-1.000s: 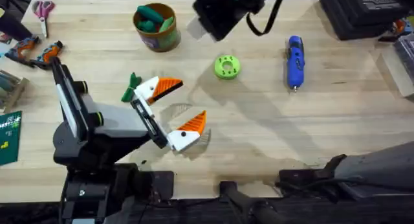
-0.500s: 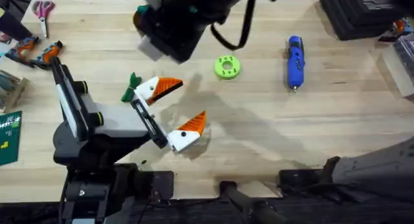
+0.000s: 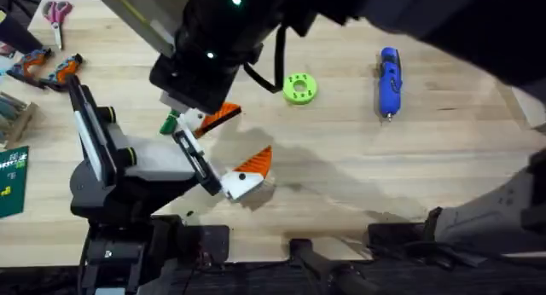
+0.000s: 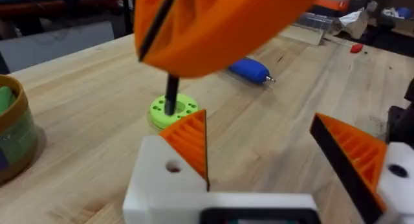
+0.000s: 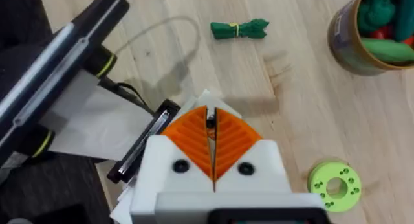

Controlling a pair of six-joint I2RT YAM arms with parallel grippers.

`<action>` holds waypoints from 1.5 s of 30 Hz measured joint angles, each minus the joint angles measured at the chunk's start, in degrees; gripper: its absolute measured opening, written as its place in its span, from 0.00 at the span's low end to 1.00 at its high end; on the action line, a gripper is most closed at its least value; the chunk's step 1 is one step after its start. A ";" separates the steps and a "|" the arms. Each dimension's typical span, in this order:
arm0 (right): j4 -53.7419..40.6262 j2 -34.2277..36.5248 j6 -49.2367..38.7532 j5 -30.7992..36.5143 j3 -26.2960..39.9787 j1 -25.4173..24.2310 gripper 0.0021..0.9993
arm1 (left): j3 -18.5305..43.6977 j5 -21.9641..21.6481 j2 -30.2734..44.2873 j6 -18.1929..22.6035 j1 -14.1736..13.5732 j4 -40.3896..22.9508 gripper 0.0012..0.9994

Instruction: Pick up the gripper from the table and insert it into the empty holder that is missing its gripper. Then pick up a screw, insert it into the mounting hole, and use the screwdriver to tighten it. Finally, clean up the table by picking up the vegetable and placing it into the bucket.

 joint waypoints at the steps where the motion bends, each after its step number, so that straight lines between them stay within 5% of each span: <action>1: -0.66 0.66 0.00 0.00 0.95 0.02 0.00 | 0.00 0.00 0.00 0.00 0.00 0.00 0.99; 45: -2.57 3.44 0.00 0.02 1.16 -0.63 0.00 | 0.00 0.00 0.00 0.00 0.00 0.02 0.99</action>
